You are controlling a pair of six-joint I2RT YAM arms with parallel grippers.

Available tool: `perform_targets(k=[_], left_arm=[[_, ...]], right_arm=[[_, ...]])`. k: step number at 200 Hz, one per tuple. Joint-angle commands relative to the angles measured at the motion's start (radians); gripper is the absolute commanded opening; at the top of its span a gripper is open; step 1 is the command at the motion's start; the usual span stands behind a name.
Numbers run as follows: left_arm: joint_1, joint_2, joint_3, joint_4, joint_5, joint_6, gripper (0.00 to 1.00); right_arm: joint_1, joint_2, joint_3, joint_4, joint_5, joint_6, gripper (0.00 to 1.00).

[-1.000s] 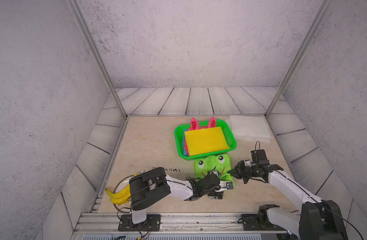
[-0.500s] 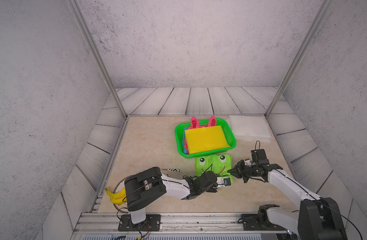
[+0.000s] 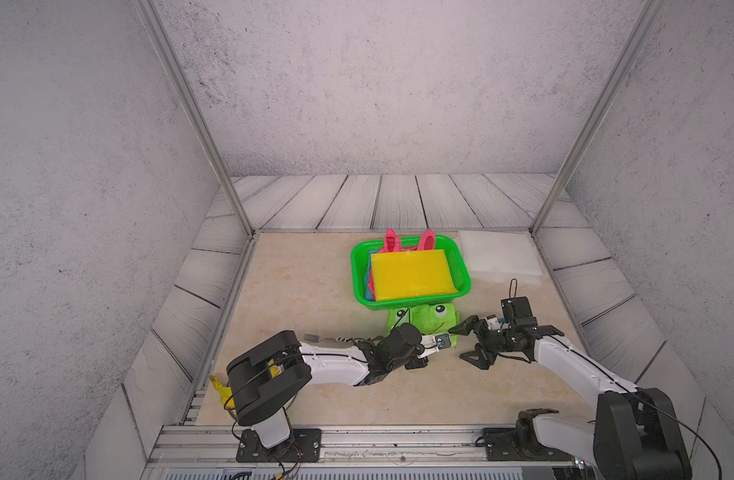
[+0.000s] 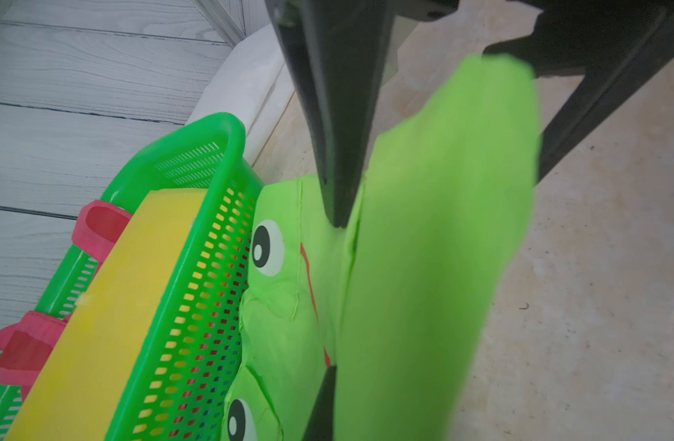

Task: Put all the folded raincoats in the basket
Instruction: Pick up the raincoat from the center of the board.

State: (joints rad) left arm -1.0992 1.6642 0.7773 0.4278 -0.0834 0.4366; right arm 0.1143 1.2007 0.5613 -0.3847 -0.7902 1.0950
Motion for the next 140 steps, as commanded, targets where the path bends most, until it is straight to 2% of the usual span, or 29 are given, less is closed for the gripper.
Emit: perform_targets(k=[1, 40, 79, 87, 119, 140], left_arm=[[0.011, -0.027, 0.020, -0.048, 0.073, -0.037, 0.00], [0.012, -0.048, 0.061, -0.154, 0.234, -0.038, 0.00], [0.014, -0.067, 0.082, -0.186, 0.281, -0.020, 0.00], [0.014, -0.070, 0.086, -0.194, 0.284, -0.014, 0.00], [0.014, -0.082, 0.093, -0.209, 0.299, -0.004, 0.00], [0.016, -0.093, 0.107, -0.257, 0.323, 0.005, 0.12]], right_arm=[[-0.009, 0.013, -0.017, 0.049, -0.025, 0.007, 0.93], [-0.007, 0.067, -0.072, 0.309, -0.056, 0.156, 0.92], [-0.004, 0.141, -0.099, 0.412, -0.048, 0.229, 0.78], [-0.003, 0.146, -0.111, 0.436, -0.044, 0.250, 0.71], [0.000, 0.144, -0.113, 0.451, -0.032, 0.286, 0.32], [0.003, 0.120, -0.105, 0.426, -0.037, 0.281, 0.08]])
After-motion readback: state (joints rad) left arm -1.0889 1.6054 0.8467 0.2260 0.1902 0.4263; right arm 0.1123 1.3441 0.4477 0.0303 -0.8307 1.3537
